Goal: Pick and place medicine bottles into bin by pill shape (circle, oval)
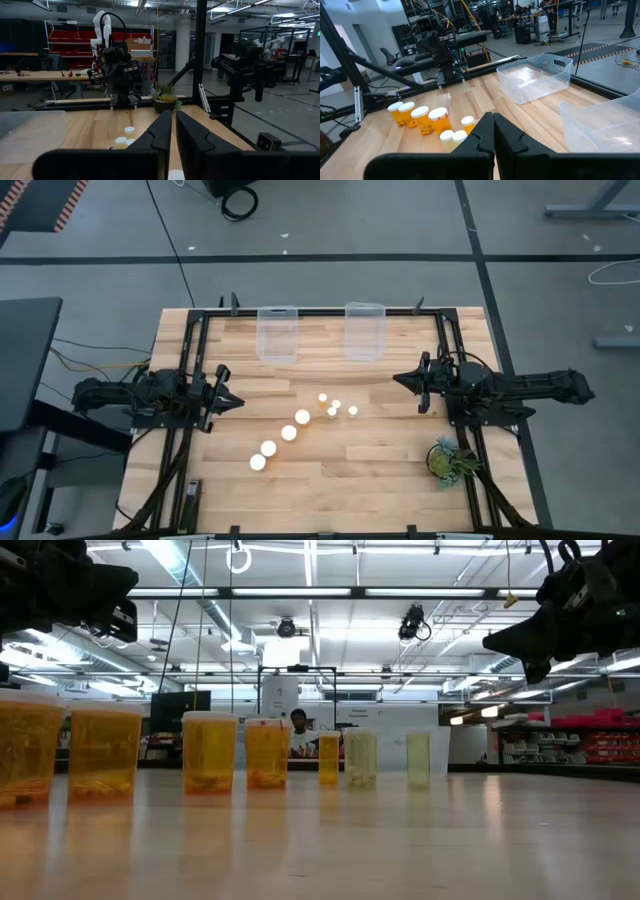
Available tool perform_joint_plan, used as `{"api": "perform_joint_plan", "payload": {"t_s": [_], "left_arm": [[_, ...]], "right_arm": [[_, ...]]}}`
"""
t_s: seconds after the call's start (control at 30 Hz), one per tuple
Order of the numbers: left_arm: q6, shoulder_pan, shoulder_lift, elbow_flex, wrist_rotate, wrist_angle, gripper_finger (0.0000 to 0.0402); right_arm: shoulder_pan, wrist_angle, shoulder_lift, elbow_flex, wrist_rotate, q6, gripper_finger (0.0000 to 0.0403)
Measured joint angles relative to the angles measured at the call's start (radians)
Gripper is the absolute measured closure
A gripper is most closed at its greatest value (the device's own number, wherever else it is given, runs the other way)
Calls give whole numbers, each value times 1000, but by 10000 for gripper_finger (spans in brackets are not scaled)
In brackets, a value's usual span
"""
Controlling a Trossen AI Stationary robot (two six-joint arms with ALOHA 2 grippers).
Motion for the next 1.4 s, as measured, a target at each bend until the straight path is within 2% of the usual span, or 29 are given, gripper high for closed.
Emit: {"api": "perform_joint_plan", "payload": {"t_s": [0.87,1.4], "left_arm": [[0,0,0,0,0,0,378],[0,0,0,0,0,0,370]], "right_arm": [[0,0,0,0,0,0,395],[0,0,0,15,0,1,395]]}}
